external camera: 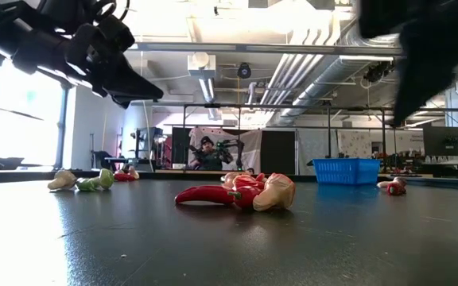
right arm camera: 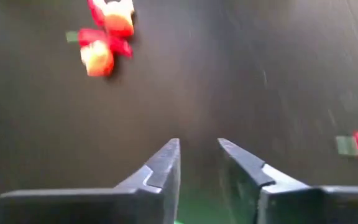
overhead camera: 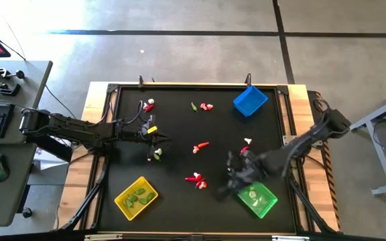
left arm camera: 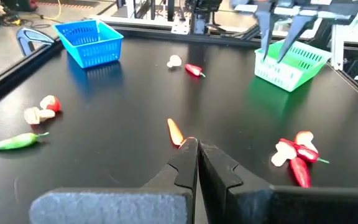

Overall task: Sort produce into baskets
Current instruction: Put the green broccoli into the green bin

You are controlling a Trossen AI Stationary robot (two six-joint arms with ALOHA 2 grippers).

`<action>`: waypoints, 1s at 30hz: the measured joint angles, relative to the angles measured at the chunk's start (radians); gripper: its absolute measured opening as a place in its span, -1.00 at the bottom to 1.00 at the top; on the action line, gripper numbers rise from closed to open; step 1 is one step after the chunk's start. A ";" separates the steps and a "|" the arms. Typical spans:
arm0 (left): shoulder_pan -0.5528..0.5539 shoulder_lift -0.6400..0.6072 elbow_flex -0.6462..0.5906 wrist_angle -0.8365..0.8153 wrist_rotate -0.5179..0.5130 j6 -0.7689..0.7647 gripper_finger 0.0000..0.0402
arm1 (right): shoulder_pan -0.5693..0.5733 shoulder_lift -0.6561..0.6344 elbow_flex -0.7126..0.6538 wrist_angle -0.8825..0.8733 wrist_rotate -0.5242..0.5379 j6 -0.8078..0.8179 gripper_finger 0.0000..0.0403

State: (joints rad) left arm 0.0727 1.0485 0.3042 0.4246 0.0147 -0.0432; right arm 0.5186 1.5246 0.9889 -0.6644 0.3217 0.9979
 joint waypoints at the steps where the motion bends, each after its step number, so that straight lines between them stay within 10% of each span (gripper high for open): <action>1: 0.002 0.000 0.000 0.000 0.000 0.004 -1.00 | -0.042 0.000 -0.018 0.058 -0.018 -0.065 -0.60; 10: 0.071 0.000 0.000 -0.076 0.007 0.074 -1.00 | -0.354 0.000 -0.124 0.477 -0.185 -0.543 -0.99; 21: 0.062 0.000 0.152 -0.628 0.029 0.066 -0.70 | -0.555 0.000 -0.125 0.482 -0.263 -0.751 -0.69; 30: 0.034 0.046 0.196 -0.760 0.127 -0.113 -0.28 | -0.626 0.000 -0.125 0.480 -0.341 -0.819 -0.55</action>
State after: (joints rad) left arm 0.1063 1.0944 0.5003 -0.3359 0.1420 -0.1564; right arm -0.1075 1.5246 0.8642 -0.1841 -0.0198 0.1787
